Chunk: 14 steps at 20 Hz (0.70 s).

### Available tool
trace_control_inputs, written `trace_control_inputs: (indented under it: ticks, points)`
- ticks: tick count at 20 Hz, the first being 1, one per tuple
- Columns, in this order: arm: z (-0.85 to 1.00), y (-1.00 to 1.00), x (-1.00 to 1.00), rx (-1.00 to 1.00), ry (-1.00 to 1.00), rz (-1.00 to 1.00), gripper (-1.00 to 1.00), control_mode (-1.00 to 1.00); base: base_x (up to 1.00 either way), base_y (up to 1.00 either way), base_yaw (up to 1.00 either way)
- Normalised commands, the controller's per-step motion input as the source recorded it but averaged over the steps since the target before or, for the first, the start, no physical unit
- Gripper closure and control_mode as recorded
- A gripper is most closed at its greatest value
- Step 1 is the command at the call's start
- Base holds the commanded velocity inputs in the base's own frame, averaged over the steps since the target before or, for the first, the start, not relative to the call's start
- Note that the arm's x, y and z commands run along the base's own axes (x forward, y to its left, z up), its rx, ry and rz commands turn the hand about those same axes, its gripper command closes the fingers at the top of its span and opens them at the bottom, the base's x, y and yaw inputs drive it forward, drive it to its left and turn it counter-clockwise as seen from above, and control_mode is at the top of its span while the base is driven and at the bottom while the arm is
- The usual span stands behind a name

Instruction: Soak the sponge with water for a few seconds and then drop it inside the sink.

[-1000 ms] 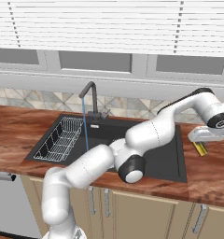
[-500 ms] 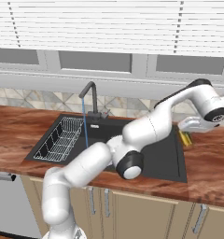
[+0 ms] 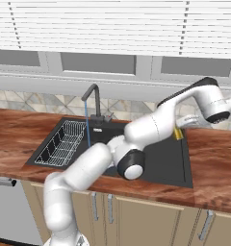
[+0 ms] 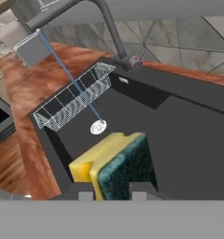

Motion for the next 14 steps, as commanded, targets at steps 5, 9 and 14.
trace_control_inputs:
  ticks: [5, 9, 14]
  points:
    - [-0.05, 0.99, -0.04, -0.04, -0.26, 0.00, 1.00, -1.00, 0.00, 0.00, 0.00]
    - [0.02, 0.98, -0.36, -0.03, -0.31, 0.00, 1.00, -1.00, 0.00, 0.00, 0.00]
    - [0.10, 0.99, -0.44, -0.03, -0.29, 0.00, 1.00, -1.00, 0.00, 0.00, 0.00]
